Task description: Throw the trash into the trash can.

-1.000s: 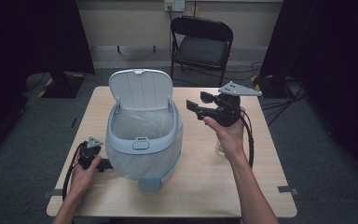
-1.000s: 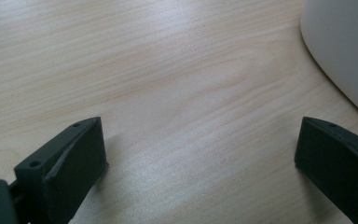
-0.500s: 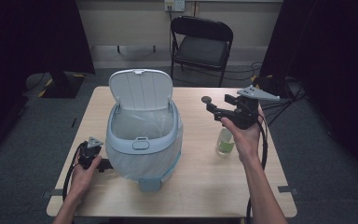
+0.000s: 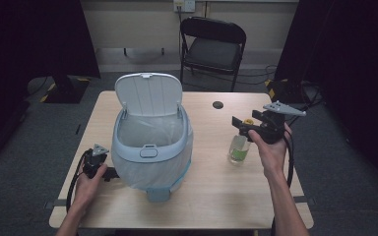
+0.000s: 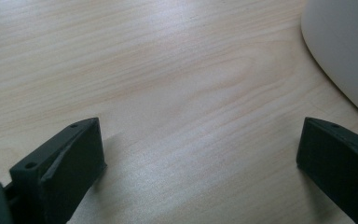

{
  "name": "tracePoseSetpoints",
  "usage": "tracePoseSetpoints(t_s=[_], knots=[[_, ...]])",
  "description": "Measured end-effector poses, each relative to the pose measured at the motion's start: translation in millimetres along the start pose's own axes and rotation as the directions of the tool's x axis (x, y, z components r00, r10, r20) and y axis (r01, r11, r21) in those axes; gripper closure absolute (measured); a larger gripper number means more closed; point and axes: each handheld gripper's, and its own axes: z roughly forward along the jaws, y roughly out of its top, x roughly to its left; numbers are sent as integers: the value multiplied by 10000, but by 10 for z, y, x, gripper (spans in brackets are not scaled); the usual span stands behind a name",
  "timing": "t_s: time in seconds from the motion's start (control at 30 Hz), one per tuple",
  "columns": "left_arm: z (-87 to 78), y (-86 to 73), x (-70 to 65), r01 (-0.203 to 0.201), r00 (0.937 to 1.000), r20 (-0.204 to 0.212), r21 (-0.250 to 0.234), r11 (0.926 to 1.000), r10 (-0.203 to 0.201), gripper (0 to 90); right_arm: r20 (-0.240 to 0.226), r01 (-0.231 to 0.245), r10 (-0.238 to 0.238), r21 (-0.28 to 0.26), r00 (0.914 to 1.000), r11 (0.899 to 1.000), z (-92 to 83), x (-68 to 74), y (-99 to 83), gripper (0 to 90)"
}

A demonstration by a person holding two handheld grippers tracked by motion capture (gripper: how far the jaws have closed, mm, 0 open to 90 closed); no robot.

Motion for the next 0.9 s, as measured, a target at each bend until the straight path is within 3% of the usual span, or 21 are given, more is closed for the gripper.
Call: tracePoseSetpoints(t_s=[0.13,0.4,0.43,0.53,0.57,0.67,0.9], knots=[[0,0,0,1,10000,0,3,10000,-1,2,164,-2,-5,410,9999,9992,52,-66,-190,152],[0,0,0,0,10000,0,4,10000,0,2,7,-199,199,750,9998,9970,76,-156,-449,153],[0,0,0,3,10000,-1,2,10000,-3,2,47,-521,519,730,9986,9960,92,-171,-526,152],[-1,-1,-2,12,10000,-16,3,10000,-12,2,81,-683,679,723,9977,9950,124,-179,-631,142],[-3,-1,-4,9,10000,-44,12,10000,-9,2,306,-624,595,1070,9978,9923,157,-195,-693,140],[-3,-1,-5,13,10000,-55,11,10000,-13,3,210,-705,688,980,9974,9927,145,-215,-742,146],[-3,-1,-5,15,10000,-47,11,10000,-15,3,508,-413,327,1799,9982,9828,249,-279,-953,149]])
